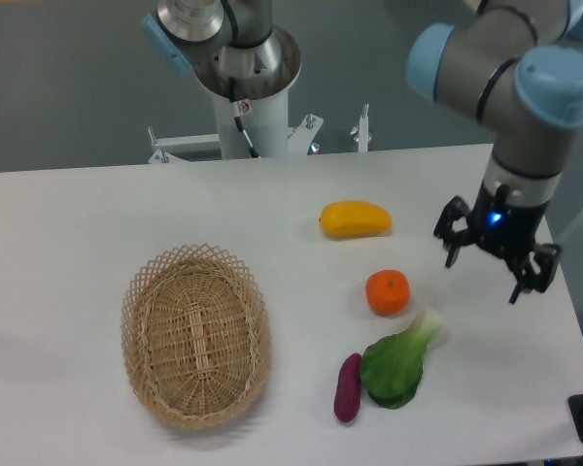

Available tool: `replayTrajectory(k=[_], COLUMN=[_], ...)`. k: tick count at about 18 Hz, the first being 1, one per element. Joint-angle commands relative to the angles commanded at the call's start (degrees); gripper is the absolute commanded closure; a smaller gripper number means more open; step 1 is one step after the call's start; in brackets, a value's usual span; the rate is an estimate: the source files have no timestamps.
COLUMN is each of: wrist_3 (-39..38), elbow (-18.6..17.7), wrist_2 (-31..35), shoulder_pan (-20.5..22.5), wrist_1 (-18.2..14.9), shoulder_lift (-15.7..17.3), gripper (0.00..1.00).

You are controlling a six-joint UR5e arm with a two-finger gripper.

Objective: Pick up the green vegetable from the table
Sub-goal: 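Move the open gripper down over the green bok choy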

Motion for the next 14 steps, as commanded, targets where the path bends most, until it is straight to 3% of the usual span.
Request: replayTrajectory(k=[4, 8, 14], wrist_3=[-0.79, -3.6, -6.86], elbow=[0.35, -1.13, -5.61], wrist_2=[2.71, 4.92, 5.8], shoulder_pan=[-1.58, -1.76, -2.99], wrist_1=[0.09, 1.06, 8.78], shoulder_lift=[-4.49, -5.9, -7.14], gripper=[0.0, 0.0, 0.0])
